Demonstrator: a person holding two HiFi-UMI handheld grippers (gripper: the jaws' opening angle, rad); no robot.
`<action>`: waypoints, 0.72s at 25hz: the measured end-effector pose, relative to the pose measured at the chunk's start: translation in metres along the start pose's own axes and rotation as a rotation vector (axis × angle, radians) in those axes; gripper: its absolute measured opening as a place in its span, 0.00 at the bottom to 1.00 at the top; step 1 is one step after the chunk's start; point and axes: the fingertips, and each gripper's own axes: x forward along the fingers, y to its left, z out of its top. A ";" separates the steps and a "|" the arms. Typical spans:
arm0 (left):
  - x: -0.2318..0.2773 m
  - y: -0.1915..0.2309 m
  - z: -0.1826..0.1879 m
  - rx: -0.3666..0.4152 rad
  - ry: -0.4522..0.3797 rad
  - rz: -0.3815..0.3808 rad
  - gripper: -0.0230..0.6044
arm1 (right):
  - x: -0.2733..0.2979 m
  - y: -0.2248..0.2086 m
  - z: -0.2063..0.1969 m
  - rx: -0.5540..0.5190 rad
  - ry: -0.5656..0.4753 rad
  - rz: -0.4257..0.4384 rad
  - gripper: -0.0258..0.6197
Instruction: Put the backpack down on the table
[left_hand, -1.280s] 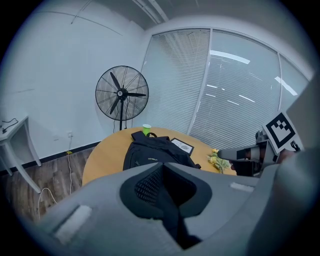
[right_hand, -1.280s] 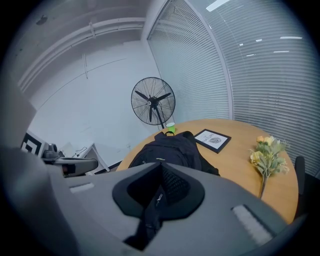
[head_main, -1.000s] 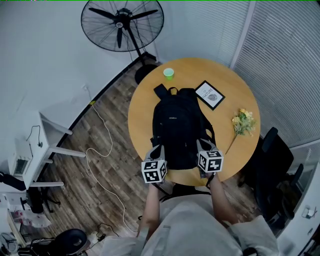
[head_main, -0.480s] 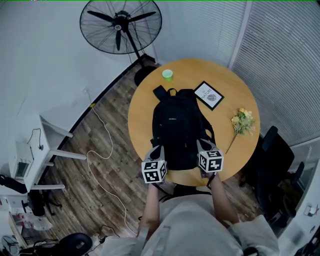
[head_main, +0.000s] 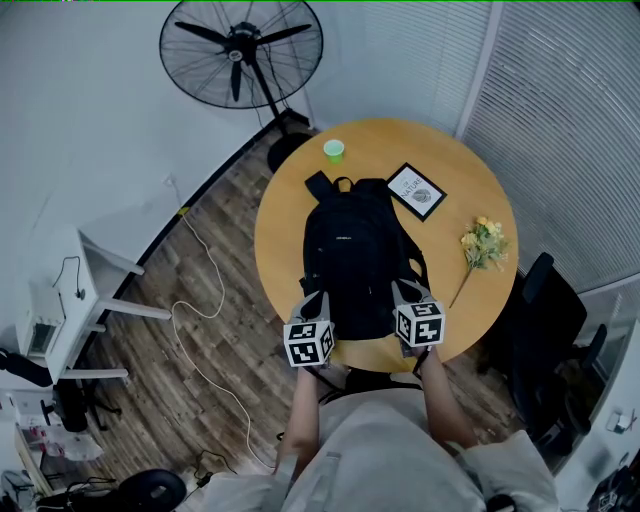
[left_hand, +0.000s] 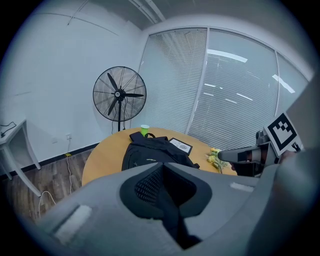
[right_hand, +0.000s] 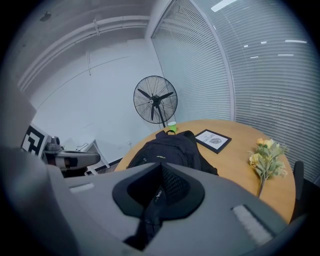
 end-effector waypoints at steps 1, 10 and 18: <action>0.000 0.000 0.000 -0.001 -0.001 0.000 0.05 | 0.000 0.000 -0.001 0.000 0.001 0.000 0.04; -0.002 0.004 -0.005 -0.012 0.002 0.009 0.05 | -0.003 -0.001 -0.005 0.006 0.004 -0.004 0.04; -0.001 0.006 -0.008 -0.022 0.005 0.013 0.05 | -0.004 -0.002 -0.008 0.008 0.007 -0.006 0.04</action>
